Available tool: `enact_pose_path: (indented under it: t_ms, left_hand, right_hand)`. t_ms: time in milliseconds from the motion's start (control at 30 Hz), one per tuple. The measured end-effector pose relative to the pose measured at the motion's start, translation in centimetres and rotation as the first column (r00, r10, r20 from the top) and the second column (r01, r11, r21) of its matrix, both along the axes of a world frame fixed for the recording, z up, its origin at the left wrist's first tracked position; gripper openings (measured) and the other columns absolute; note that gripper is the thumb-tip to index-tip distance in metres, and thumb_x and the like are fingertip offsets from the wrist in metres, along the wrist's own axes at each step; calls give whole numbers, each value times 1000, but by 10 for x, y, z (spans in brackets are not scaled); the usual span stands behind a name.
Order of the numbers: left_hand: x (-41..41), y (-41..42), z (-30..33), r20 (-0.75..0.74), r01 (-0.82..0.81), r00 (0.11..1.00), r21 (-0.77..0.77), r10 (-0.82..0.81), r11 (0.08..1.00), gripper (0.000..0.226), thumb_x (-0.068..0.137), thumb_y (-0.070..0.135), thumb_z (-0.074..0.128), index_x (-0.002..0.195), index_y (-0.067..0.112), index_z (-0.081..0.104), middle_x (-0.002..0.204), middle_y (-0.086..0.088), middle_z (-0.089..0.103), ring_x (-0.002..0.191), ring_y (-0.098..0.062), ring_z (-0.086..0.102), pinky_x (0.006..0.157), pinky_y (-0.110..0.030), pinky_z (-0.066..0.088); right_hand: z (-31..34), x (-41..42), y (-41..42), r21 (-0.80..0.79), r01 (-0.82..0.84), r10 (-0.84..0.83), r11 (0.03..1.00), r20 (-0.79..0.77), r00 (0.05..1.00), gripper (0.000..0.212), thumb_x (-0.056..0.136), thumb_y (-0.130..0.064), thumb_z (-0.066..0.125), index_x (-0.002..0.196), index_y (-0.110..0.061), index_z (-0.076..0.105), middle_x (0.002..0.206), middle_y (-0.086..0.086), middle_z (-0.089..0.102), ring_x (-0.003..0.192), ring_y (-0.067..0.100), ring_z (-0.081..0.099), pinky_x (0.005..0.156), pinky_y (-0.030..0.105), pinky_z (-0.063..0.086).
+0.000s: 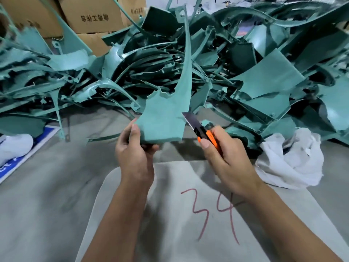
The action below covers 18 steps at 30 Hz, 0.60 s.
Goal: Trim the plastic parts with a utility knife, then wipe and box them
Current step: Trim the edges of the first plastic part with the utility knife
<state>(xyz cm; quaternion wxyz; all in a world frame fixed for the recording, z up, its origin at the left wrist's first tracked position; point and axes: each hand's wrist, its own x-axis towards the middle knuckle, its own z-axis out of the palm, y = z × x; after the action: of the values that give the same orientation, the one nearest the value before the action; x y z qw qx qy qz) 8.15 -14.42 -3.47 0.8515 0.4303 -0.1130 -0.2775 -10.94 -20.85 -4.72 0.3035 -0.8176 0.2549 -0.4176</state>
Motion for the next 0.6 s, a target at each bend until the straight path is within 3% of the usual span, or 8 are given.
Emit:
enact_pose_path:
  t_ms: [100, 200, 367, 433, 533, 600]
  left_hand:
    - [1, 0, 2, -32, 60, 998, -42, -61, 997, 21, 107, 15, 52, 117, 17, 70, 113, -6, 69, 69, -13, 59, 39, -18, 41]
    - [-5, -1, 0, 10, 157, 988, -78, -157, 985, 20, 106, 14, 51, 104, 12, 72, 102, -4, 69, 64, -10, 54, 39, -15, 39]
    - [-18, 0, -6, 96, 415, 907, -44, -410, 909, 21, 84, 27, 71, 93, 9, 76, 90, -7, 69, 60, -12, 63, 46, -14, 42]
    - [-23, -1, -11, 196, 507, 845, 5, -498, 862, 23, 78, 33, 79, 95, 16, 79, 95, -9, 72, 71, -16, 68, 52, -19, 46]
    - [-27, -3, -17, 271, 581, 766, 95, -583, 808, 28, 70, 24, 91, 97, 20, 81, 109, -14, 75, 96, -25, 69, 74, -31, 57]
    - [-26, -5, -22, 315, 589, 736, 139, -600, 796, 25, 63, 19, 90, 86, 18, 79, 107, -13, 75, 99, -26, 69, 87, -36, 57]
  right_hand:
    - [1, 4, 6, -66, -79, 81, 995, 23, 996, 21, 110, -39, 46, 94, -26, 45, 64, -14, 46, 51, 11, 45, 51, 16, 29]
    - [-1, 8, 6, -102, -114, 118, 988, 30, 993, 21, 111, -32, 46, 93, -22, 46, 65, -16, 47, 52, 6, 50, 51, 14, 29]
    - [-1, 3, -1, -6, -30, 30, 1000, 139, 990, 28, 110, -41, 45, 95, -19, 50, 65, -2, 53, 53, 18, 50, 50, 31, 38]
    - [1, 2, 0, 88, -79, 54, 993, 253, 966, 34, 107, -52, 49, 102, -18, 55, 71, 7, 58, 52, 20, 53, 50, 30, 41]
    - [6, 4, 3, 343, -227, 32, 912, 490, 871, 66, 92, -68, 65, 109, -5, 53, 73, 34, 51, 42, 28, 47, 40, 30, 40]
    - [7, 4, 1, 472, -279, -25, 836, 542, 840, 72, 82, -71, 76, 106, -6, 56, 67, 33, 49, 37, 26, 44, 38, 28, 40]
